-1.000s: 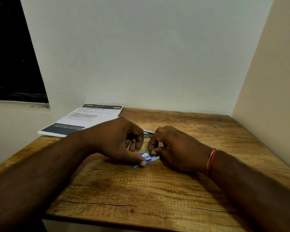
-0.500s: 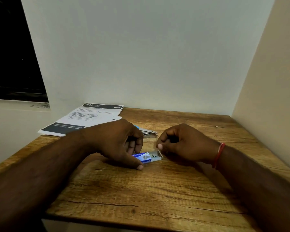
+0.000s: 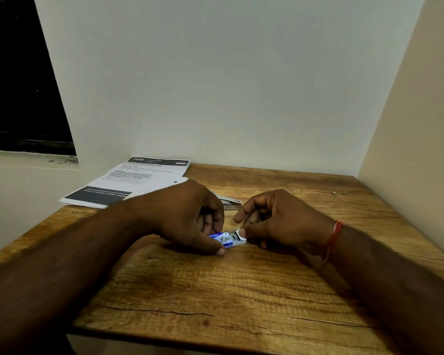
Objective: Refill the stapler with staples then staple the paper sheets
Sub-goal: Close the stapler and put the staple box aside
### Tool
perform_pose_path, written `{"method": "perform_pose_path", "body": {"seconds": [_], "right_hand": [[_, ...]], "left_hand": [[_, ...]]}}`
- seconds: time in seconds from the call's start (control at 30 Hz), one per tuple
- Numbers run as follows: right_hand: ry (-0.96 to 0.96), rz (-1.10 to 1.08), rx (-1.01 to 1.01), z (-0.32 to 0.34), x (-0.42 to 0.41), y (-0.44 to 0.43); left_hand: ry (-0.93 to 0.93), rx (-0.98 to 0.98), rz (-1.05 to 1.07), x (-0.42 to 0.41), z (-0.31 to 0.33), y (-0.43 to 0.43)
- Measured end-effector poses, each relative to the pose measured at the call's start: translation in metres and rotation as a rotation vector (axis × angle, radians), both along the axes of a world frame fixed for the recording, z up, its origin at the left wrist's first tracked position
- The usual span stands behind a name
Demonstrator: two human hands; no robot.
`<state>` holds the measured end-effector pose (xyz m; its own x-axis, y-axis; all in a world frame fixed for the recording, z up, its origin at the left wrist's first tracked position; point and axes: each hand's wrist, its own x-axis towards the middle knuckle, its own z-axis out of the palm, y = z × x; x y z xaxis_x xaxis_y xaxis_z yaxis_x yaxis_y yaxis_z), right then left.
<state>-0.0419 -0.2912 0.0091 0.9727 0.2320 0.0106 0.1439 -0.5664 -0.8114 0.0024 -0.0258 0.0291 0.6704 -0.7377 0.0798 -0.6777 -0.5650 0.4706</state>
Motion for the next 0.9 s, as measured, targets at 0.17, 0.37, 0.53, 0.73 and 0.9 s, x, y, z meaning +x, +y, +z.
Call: {"method": "perform_pose_path", "body": {"seconds": [0.17,0.37,0.53,0.73,0.9], "right_hand": [[0.046,-0.052,0.077,0.001,-0.004,0.006],[0.082,-0.075,0.185,0.001,-0.011,0.015],[0.093,-0.061,0.267,0.000,-0.010,0.013],[-0.026,0.081,-0.024,0.003,-0.006,0.002],[-0.169,0.127,-0.328,0.005,-0.009,0.006]], "left_hand": [[-0.029,-0.038,-0.007,0.000,-0.003,-0.004],[-0.089,-0.057,0.007,-0.002,-0.008,-0.007],[-0.099,-0.059,0.020,0.000,-0.009,-0.008],[-0.124,-0.073,0.050,0.001,-0.008,-0.007],[-0.117,-0.096,0.057,0.004,-0.008,-0.006]]}}
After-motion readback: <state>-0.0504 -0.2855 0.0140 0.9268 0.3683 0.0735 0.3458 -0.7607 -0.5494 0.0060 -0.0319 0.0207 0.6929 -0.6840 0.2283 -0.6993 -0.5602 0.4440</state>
